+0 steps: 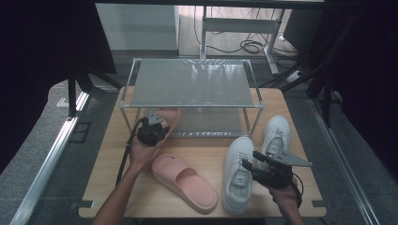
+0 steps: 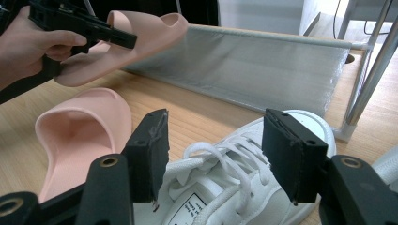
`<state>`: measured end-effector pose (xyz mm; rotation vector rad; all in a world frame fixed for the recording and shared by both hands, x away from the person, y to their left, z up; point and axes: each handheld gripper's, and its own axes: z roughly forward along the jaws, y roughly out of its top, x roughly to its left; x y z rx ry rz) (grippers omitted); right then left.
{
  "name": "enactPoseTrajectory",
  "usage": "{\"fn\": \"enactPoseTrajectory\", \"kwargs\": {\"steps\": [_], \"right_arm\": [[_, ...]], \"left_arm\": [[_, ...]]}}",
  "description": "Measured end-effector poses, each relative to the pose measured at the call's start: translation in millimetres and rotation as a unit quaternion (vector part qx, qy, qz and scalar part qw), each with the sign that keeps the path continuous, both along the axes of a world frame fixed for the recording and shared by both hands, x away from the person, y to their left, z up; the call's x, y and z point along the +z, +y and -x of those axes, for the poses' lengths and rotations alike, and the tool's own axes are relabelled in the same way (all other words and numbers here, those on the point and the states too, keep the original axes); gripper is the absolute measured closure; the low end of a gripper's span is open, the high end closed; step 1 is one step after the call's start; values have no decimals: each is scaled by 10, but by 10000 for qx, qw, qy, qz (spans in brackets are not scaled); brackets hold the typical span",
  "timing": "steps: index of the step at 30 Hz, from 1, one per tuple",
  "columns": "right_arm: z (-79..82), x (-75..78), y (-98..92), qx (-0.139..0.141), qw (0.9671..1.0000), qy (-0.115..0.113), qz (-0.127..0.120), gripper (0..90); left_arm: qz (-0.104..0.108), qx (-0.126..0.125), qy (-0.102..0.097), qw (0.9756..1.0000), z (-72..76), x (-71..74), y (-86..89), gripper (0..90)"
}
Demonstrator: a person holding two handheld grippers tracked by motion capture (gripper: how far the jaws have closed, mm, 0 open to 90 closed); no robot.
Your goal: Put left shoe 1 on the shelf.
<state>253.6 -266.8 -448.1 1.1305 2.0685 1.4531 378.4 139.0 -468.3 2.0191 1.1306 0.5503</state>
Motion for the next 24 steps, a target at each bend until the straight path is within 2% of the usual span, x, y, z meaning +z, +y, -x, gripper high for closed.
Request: {"fn": "enactPoseTrajectory", "kwargs": {"steps": [17, 24], "right_arm": [[3, 1, 7, 12, 10000, 8, -2, 423], [2, 0, 4, 6, 10000, 6, -6, 423]], "left_arm": [[-92, 101, -50, 9999, -196, -110, -141, 848], [-135, 104, 30, 9999, -267, -175, -215, 846]]}}
